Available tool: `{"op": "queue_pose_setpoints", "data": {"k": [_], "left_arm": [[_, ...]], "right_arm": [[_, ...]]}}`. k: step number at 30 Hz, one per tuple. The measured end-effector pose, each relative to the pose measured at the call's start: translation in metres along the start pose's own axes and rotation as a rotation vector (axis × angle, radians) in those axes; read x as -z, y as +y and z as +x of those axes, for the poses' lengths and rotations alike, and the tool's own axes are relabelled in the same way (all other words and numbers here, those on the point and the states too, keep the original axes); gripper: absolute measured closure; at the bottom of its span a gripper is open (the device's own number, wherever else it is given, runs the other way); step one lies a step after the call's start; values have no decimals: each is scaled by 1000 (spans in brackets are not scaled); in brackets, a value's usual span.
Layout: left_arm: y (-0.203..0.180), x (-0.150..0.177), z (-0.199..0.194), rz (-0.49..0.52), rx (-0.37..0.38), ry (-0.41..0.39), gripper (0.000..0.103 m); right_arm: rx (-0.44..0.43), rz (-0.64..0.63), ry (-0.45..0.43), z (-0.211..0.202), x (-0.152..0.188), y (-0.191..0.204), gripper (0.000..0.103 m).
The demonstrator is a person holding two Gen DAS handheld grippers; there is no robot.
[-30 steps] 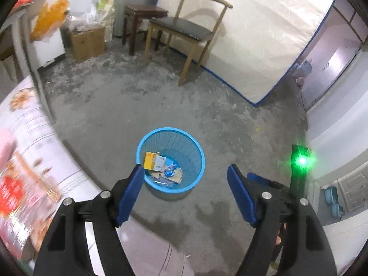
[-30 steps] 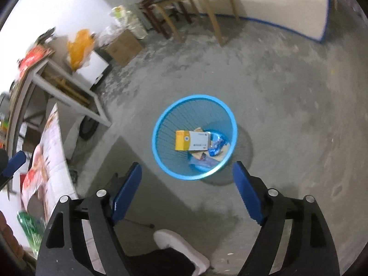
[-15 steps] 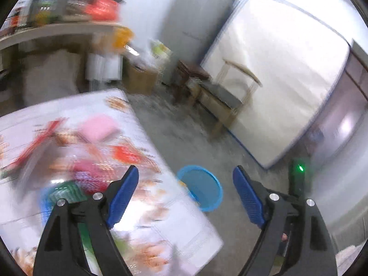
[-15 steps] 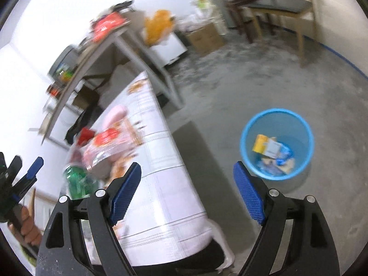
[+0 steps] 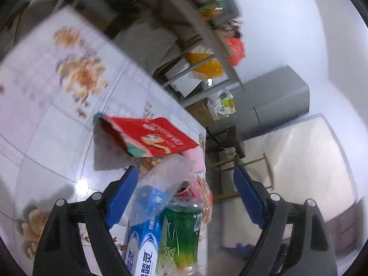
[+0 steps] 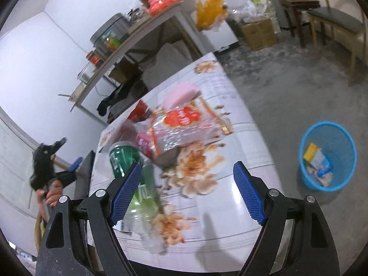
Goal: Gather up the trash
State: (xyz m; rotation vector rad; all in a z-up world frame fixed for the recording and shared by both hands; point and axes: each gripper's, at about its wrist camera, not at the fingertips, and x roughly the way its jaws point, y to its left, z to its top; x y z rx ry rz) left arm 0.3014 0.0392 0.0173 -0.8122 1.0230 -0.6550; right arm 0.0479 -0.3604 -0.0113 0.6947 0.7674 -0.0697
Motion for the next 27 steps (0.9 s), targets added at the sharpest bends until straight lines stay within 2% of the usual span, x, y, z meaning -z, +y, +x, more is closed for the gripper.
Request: {"op": "queue_pose_setpoints", "data": {"k": [3,6,13,18,22,23,27], "left_arm": [[34,-18,20,-135,20,34,21],[55,-30,38,-228,30,63,22],[81,-45,76,-330,55,126,29],[90,-45,93,-369,77,150,37],[91,-45,99,-370,89,154,43],[91,-45,100,-366,89,154,44],[90,-43,104,-348,83,164,53]], "right_arm": [[3,-3,21,11,1,12,25],[7,-1,37,18,3,19,25],[18,-6,45,27,-15,29,25],[-31,-17,33,41,-72,31,24],[-21,-80,92,85,-125,38,14],[-12,-113,115,99,-134,42,13],[126,-347,206,171,-160,71,9]]}}
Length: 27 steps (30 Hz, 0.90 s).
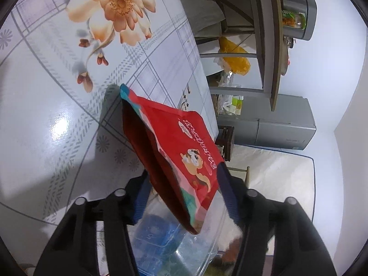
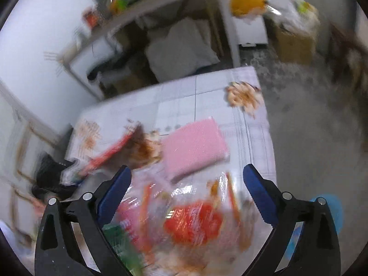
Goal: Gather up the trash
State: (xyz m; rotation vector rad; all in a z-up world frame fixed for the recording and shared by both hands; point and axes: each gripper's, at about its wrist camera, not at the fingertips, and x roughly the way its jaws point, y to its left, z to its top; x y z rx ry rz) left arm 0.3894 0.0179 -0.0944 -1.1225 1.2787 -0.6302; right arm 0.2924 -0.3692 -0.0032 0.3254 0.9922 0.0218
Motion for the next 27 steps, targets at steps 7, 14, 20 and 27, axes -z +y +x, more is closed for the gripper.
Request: {"op": "queue_pose_setpoints", "data": {"k": [7,14,20,27], "left_arm": [[1,1,-3,29,1,-2,79],[-2,3,-4,71,-3,-3,86],[-6,5,-4,100,-10,-9,89],[-11,8,-5,123,-19,-19,91]], "right_arm": [[79,-30,182,92,-36,-20,8],[40,137,245,121,-37,-55,10],[22,110,260,109,-25,-46,29],[-21,103,289,106,-19,-39,41]]}}
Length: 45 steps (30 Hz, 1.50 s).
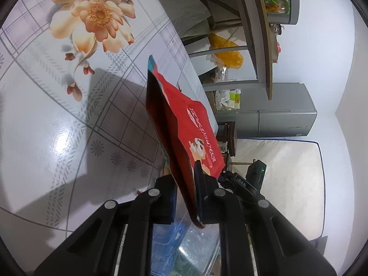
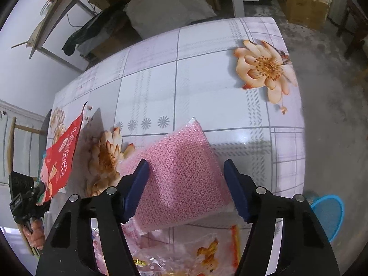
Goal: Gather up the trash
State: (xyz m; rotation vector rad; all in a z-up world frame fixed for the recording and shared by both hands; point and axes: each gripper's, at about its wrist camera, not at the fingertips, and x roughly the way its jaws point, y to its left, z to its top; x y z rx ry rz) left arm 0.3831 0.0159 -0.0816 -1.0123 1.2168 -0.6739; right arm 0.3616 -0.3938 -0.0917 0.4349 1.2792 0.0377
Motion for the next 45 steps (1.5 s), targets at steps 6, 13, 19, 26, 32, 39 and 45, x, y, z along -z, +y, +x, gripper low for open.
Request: {"op": "queue_pose_setpoints", "data": {"k": [6,13,19,26,32,39,45], "left_arm": [[-1,0,-1,2,5,-6,92],[-3,1,-5,13,22,-18,95],[-7,-2,-12,22,40,-40,97],[-17,-3,-21,45,85,-70,99],[-26,0,-31,64,127,-98,99],[-37,1,-40,90,150,-123,100],[-39,4,-45,97,148,-130,100]], "right_arm": [[-14,9,-36,-5,-1,2,65],[-56,17,-79,-11,0,9,82],[-82,2,-114,-20,-3,16,89],[-100,-15,-160,-34,-5,27,93],[-102,-35,-205,-48,-2,33,103],[-82,-43,-249,-60,-3,37,103],[-90,-32,-281,-71,2,33,103]]}}
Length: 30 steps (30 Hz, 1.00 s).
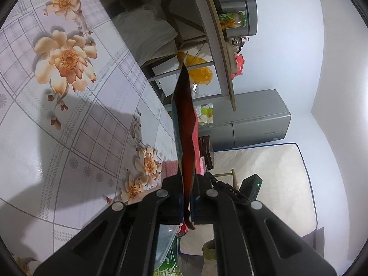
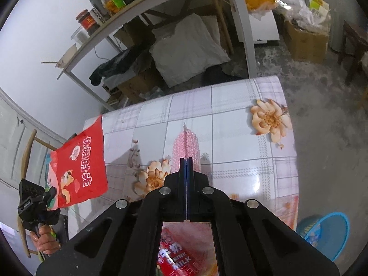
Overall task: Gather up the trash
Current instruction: 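Grasp the pink sponge with the right tool while the left tool holds the red bag, then carry the red bag and pink sponge over the blue wastebasket with both tools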
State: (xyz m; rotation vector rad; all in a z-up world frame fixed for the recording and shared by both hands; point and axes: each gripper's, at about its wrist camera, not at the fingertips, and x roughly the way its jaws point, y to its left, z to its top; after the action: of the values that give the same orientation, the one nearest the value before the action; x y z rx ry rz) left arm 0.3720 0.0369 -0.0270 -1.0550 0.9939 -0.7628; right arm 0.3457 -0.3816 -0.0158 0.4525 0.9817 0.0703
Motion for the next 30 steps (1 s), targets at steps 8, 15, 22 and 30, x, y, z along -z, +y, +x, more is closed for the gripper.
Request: {"op": "queue_pose_setpoints", "data": {"k": [8,15,22,30], "left_arm": [[-10,2,-7,19,18,-11,100],[-27,12,-16,49,39,-7,100],[-56,30,-32,112,65,-8,100],[-104,62,-38,220,88,42,100]], "right_arm": [[-11,1,-69,-30,-4,2,103],[-11,9,-155,-76,0,1,103],[-1,27,-243,-127,13,-8,103],[0,68,-358,-197,48,-33,103]]}}
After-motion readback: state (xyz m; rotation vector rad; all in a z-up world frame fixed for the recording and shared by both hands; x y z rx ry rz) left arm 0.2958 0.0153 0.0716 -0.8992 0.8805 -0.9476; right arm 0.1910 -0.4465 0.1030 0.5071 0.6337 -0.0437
